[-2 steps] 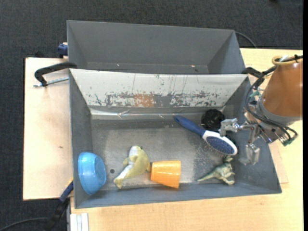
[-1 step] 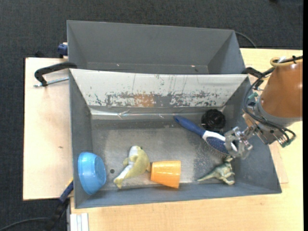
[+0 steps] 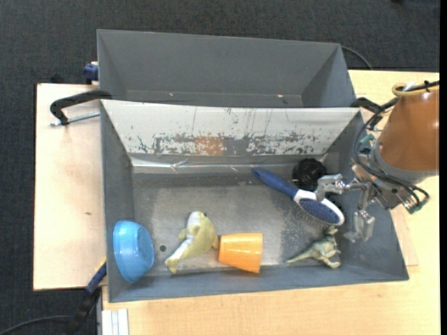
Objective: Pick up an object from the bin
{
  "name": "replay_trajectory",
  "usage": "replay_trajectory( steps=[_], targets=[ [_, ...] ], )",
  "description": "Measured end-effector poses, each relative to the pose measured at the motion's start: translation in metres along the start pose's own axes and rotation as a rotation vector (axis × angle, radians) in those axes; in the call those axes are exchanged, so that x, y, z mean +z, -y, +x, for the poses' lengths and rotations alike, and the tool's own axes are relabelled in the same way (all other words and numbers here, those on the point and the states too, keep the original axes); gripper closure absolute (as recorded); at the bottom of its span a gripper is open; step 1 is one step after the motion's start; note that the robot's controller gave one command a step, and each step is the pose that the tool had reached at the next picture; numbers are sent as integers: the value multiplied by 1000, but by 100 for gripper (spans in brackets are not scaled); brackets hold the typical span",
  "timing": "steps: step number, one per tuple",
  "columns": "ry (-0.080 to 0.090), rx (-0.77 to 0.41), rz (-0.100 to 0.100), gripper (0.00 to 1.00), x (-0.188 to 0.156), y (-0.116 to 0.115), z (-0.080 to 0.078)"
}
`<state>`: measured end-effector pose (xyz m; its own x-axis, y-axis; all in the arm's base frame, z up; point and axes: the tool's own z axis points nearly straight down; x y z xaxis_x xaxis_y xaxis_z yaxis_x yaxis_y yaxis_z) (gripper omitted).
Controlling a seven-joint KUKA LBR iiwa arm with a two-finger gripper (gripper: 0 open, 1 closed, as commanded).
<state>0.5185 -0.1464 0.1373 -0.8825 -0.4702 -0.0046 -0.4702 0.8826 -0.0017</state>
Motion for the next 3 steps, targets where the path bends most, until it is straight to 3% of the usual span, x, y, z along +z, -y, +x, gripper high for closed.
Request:
replay_trajectory(
  steps=[1, 2, 3],
  targets=[
    [-1, 201, -3, 0, 60, -9, -65],
    [2, 205, -3, 100, 57, -8, -65],
    [6, 244, 4, 100, -89, -34, -47]
  ],
)
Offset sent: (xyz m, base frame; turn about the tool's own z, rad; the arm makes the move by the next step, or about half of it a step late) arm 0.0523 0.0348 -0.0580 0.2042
